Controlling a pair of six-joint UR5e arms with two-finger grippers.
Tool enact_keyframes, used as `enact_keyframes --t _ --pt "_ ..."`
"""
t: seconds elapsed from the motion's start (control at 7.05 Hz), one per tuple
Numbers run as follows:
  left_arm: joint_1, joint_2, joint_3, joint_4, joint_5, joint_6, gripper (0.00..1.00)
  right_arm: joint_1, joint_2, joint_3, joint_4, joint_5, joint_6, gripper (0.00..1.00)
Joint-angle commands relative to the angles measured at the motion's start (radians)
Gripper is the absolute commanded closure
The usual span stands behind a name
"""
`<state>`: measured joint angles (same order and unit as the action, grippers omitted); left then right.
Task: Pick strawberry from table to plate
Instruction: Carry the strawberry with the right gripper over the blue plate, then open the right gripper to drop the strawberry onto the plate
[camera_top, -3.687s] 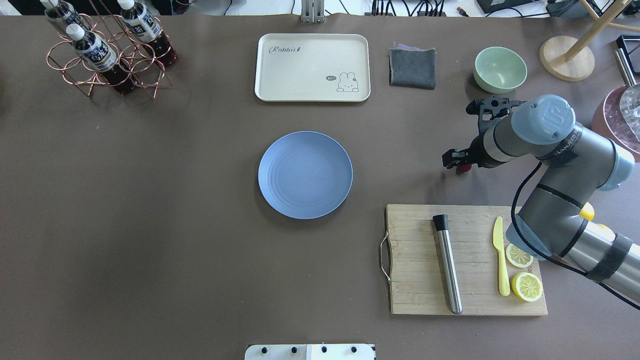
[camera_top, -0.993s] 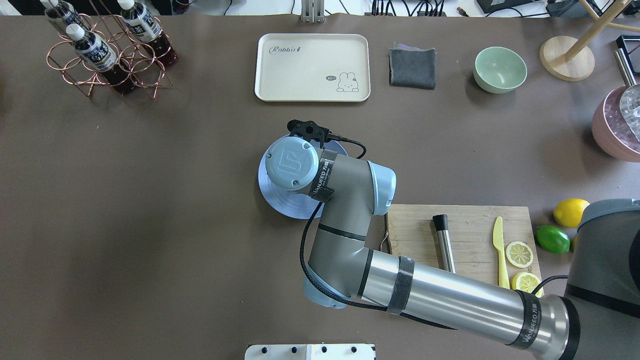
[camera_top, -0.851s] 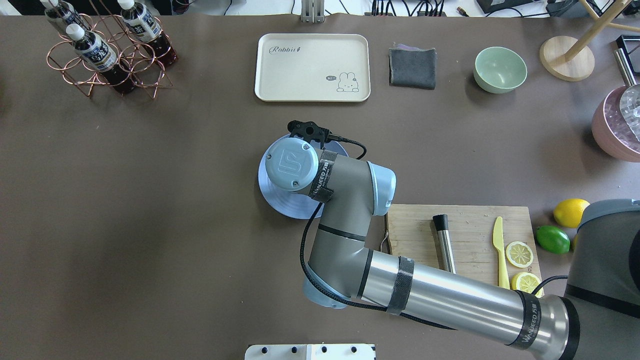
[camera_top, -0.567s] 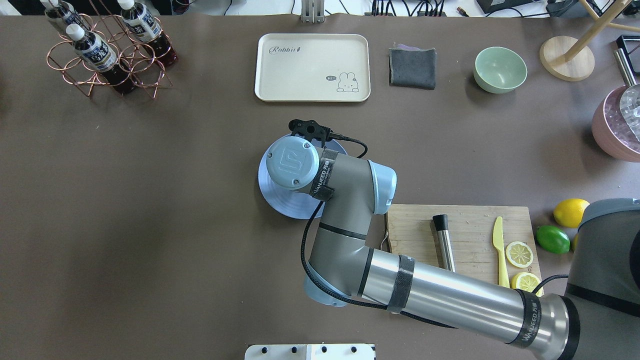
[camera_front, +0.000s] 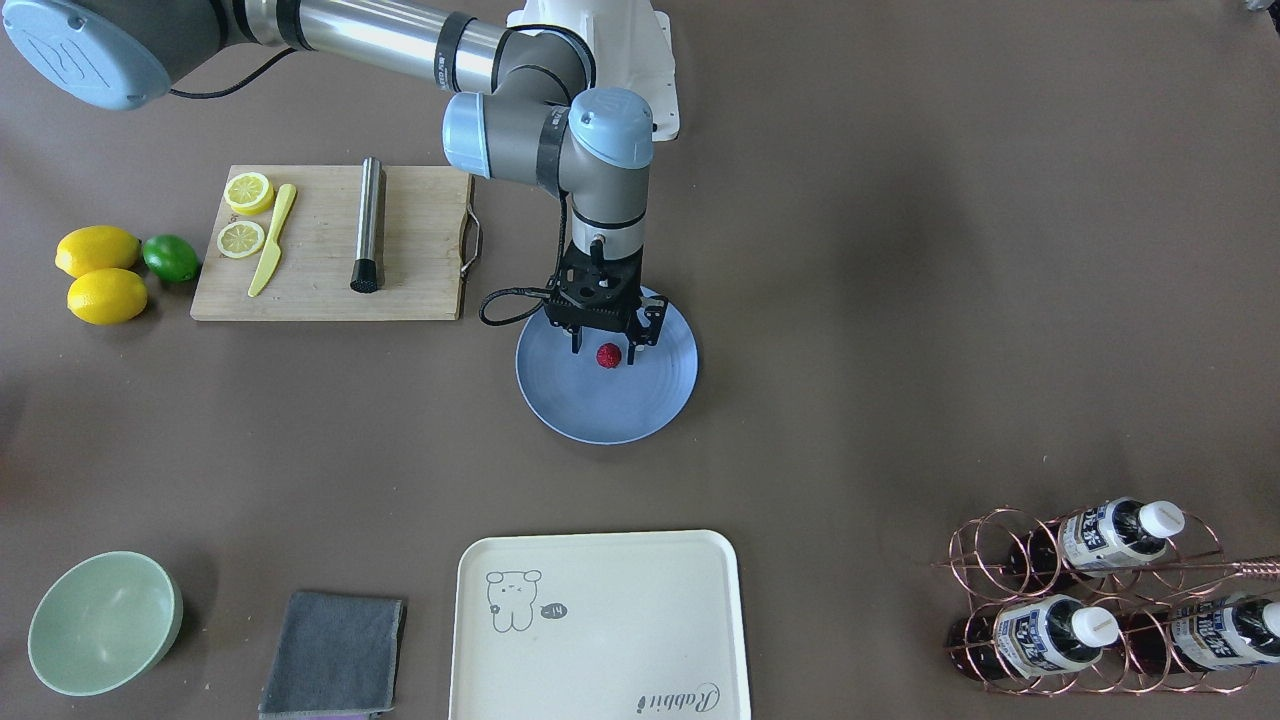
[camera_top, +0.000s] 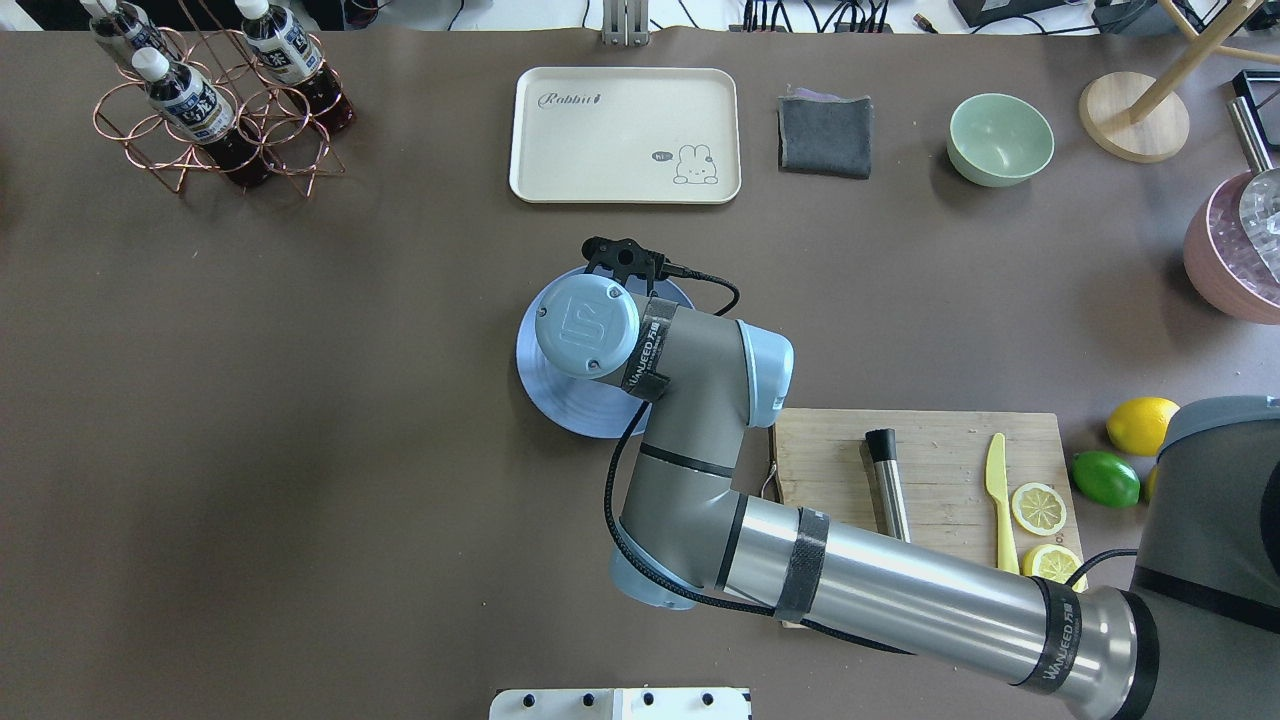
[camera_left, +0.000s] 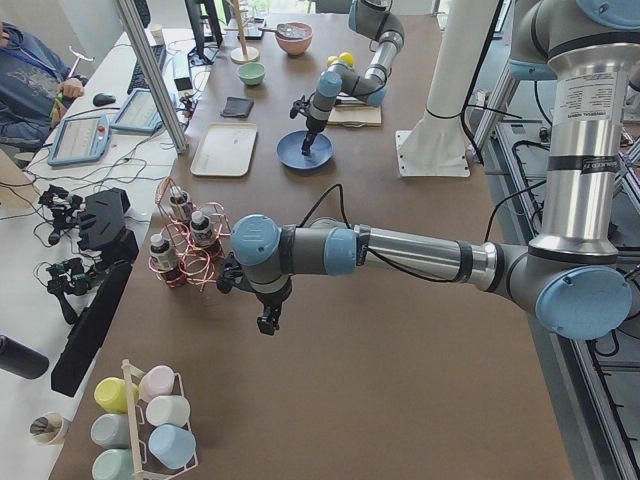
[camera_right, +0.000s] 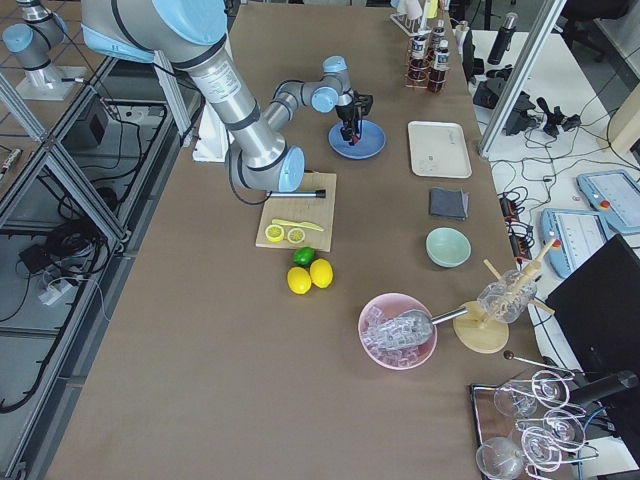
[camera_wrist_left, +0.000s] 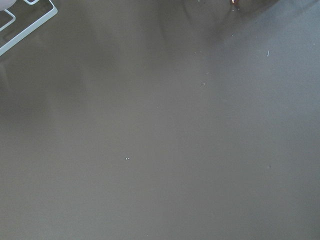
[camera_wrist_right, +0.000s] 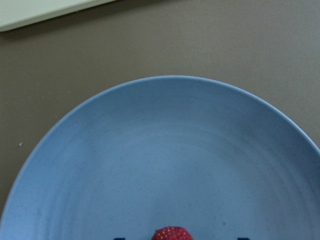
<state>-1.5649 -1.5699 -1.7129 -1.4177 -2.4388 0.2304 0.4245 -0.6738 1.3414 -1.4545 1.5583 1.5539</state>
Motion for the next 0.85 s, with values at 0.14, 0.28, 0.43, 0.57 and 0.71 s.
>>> enact_keyframes --t 0.14,0.28,0.43,0.57,0.71 --pt "0.000 0.004 0.004 0.006 0.004 0.000 0.02 0.106 0.005 0.048 -0.060 0.093 -0.062 0.00" --pt "0.003 0.002 0.006 0.046 0.006 0.000 0.02 0.178 -0.022 0.085 -0.099 0.183 -0.143 0.00" --pt "-0.003 0.001 0.006 0.078 0.056 0.001 0.02 0.248 -0.086 0.135 -0.101 0.250 -0.250 0.00" --pt "-0.006 0.005 0.010 0.089 0.114 0.001 0.02 0.328 -0.189 0.206 -0.099 0.317 -0.394 0.00" --pt "-0.009 0.010 0.012 0.088 0.115 0.001 0.02 0.403 -0.289 0.266 -0.101 0.357 -0.552 0.00"
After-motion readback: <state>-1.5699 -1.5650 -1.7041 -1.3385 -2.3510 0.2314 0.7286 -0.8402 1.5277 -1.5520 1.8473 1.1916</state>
